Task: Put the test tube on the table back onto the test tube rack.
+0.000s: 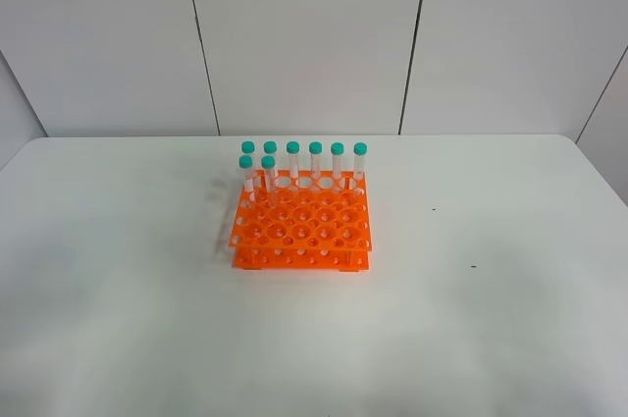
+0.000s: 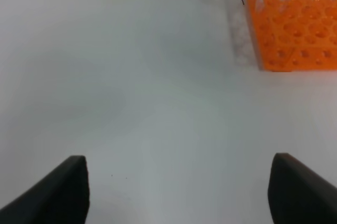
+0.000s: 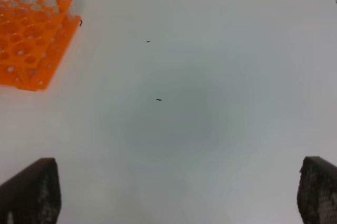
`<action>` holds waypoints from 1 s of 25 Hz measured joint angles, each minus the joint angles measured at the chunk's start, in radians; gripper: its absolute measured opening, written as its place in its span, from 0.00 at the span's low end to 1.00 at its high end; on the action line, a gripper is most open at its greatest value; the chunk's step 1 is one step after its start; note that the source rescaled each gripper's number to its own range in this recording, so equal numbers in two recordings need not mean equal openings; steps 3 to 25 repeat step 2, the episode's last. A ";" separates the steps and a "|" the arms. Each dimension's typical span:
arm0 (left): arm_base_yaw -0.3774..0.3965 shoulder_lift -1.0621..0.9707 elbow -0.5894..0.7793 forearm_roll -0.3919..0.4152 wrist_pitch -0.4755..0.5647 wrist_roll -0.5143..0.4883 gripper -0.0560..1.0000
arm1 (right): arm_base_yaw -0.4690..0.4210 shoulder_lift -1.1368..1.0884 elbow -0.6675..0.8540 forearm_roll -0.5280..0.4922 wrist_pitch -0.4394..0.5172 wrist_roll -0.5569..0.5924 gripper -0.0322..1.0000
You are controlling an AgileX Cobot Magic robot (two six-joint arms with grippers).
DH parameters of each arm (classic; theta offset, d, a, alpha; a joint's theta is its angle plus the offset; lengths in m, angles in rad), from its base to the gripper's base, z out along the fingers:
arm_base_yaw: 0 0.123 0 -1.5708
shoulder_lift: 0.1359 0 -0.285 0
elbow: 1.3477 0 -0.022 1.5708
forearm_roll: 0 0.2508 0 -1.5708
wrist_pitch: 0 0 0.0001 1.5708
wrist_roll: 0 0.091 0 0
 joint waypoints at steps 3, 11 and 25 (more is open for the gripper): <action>0.000 0.000 0.000 0.000 -0.001 0.000 0.92 | 0.000 0.000 0.000 0.000 0.000 0.000 1.00; 0.000 0.000 0.000 0.000 -0.001 0.000 0.92 | 0.000 0.000 0.000 0.000 0.000 0.000 1.00; 0.000 0.000 0.000 0.000 -0.001 0.000 0.92 | 0.000 0.000 0.000 0.000 0.000 0.000 1.00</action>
